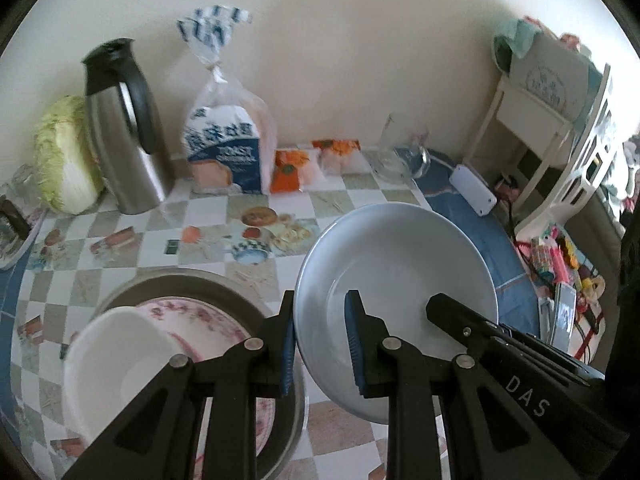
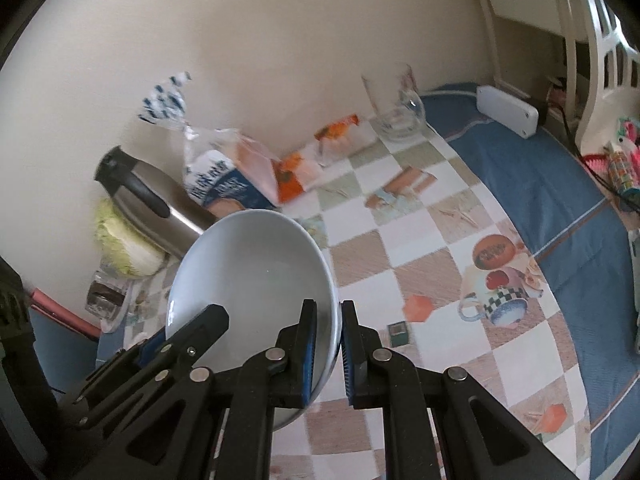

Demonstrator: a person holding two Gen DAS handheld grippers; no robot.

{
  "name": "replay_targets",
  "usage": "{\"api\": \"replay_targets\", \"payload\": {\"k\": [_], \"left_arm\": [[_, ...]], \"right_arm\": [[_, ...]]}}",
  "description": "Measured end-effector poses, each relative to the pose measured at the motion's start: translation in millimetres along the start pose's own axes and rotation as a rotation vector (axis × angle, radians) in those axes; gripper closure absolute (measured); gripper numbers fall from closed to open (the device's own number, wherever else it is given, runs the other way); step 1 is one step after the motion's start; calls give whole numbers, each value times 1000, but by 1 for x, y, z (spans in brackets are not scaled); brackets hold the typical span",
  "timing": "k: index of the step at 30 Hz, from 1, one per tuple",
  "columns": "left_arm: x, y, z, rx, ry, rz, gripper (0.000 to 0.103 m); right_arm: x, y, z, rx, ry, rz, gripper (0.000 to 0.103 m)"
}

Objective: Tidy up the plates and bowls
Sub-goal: 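Lift the round white bowl with both grippers and carry it over the basin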

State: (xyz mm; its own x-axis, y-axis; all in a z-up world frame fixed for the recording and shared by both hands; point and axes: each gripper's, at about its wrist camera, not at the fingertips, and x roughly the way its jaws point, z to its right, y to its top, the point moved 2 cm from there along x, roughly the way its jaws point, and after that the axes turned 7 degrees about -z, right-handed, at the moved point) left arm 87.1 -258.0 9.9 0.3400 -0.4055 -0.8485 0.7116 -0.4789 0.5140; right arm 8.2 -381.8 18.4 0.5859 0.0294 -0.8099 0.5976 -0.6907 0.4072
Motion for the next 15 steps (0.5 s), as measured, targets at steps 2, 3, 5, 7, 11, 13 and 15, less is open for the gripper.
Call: {"api": "replay_targets", "payload": {"k": [2,3,5,7,11,13,15], "left_arm": [[-12,-1,-9,-12,9,15,79],[-17,-1,-14,-17,12,22,79],[-29,-3,-24,-28,16,34,79],[-41,-4,-34,-39,20,45,79],[-60,-8,-51,-51,39,65,79],[-67,-11,-60,-62,44,70,79],[-73,-17,-70,-78,46,72,79]], "right_arm": [[-5,-1,-11,-11,11,10,90],[-7,-2,-17,-16,19,13,90],[-11,-6,-27,-27,38,15,90],[-14,-10,-39,-36,61,13,90],[-19,-18,-61,-59,86,15,90],[-21,-23,-74,-74,97,16,90],[-22,-27,-86,-89,102,12,90]]}}
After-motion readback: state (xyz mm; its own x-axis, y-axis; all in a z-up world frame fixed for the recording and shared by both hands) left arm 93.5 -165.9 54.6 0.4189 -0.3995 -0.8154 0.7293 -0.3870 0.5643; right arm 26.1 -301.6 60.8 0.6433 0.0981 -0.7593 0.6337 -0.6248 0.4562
